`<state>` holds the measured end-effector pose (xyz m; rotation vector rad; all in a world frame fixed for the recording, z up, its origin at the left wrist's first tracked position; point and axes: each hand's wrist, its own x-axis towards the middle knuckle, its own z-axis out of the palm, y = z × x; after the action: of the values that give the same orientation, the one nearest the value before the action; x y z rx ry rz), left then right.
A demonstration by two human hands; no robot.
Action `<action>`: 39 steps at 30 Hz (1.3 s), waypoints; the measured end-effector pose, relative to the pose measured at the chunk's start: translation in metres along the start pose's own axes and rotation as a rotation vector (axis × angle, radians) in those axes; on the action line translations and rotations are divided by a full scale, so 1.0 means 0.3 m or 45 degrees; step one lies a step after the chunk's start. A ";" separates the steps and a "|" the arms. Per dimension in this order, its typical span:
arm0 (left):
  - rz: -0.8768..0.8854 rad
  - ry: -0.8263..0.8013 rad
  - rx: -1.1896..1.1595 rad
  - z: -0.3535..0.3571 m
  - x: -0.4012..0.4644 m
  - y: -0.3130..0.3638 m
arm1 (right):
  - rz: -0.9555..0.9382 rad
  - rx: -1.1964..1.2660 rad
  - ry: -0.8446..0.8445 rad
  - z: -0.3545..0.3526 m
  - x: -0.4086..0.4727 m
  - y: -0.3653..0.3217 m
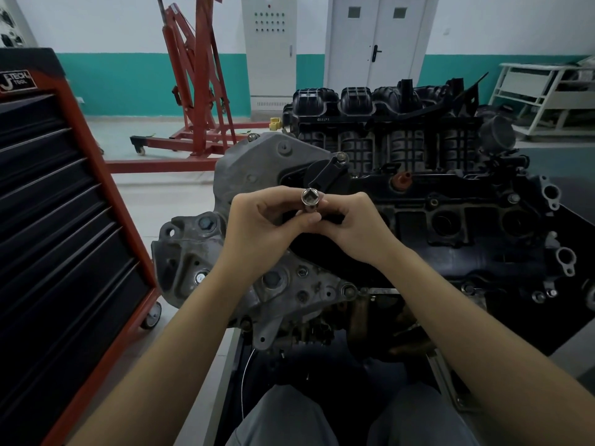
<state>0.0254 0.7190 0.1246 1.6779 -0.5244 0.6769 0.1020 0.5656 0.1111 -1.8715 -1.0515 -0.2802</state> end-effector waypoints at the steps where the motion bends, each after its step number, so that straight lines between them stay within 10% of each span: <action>1: 0.002 -0.023 0.000 -0.002 0.001 0.001 | 0.002 0.005 0.023 0.001 0.000 -0.001; 39: 0.057 -0.066 0.091 0.005 0.011 0.019 | -0.024 0.036 0.046 0.002 -0.002 0.014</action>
<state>0.0241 0.7165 0.1308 1.7585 -0.5819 0.6933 0.1047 0.5648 0.1079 -1.8258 -1.0443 -0.3074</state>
